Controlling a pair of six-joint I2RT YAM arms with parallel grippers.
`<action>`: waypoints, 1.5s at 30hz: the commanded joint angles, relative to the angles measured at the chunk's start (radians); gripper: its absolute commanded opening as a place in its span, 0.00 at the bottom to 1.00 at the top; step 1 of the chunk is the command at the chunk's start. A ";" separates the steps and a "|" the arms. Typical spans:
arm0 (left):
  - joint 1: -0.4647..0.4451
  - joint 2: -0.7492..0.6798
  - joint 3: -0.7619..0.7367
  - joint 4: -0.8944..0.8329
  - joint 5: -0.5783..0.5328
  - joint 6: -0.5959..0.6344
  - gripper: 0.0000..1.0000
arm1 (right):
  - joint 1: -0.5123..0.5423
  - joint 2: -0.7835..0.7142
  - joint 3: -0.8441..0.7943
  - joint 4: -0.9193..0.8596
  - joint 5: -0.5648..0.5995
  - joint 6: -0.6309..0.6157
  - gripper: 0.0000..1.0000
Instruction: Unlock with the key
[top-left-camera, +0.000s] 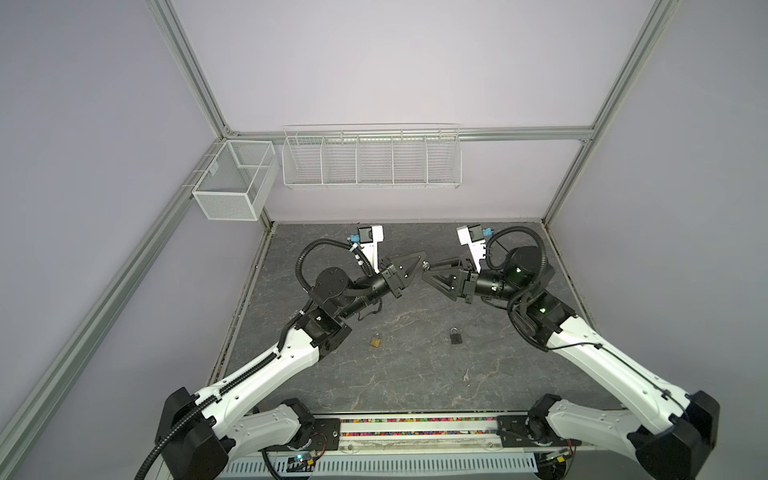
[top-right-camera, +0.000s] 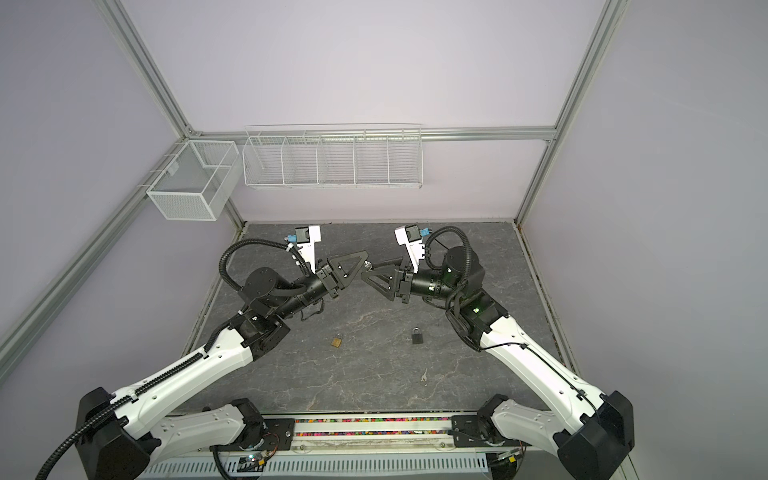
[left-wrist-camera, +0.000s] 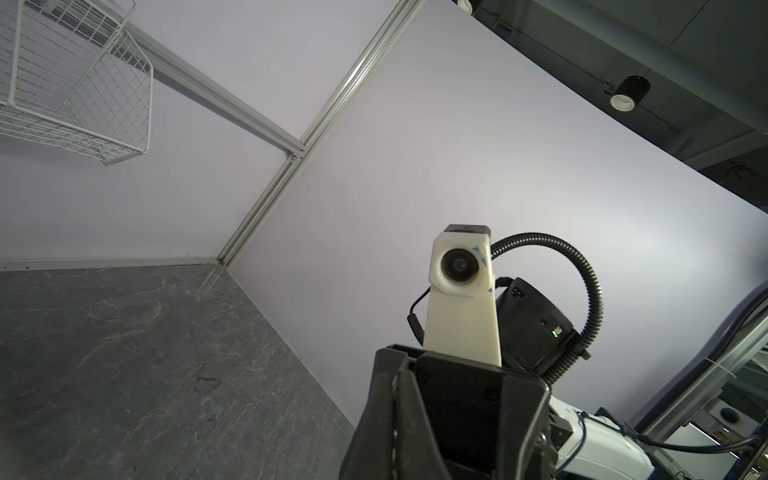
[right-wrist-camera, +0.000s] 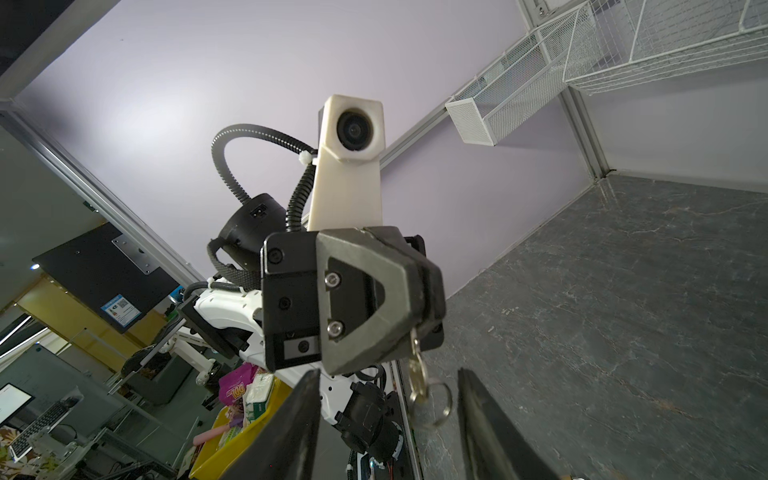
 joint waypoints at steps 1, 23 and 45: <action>-0.003 -0.017 0.020 0.004 -0.015 -0.002 0.00 | -0.003 -0.003 -0.019 0.077 -0.012 0.028 0.49; -0.005 -0.033 0.014 -0.002 -0.028 -0.006 0.00 | -0.003 0.031 0.003 0.118 -0.037 0.047 0.32; -0.005 -0.051 0.004 -0.014 -0.041 0.019 0.00 | -0.012 0.031 0.002 0.118 0.001 0.063 0.17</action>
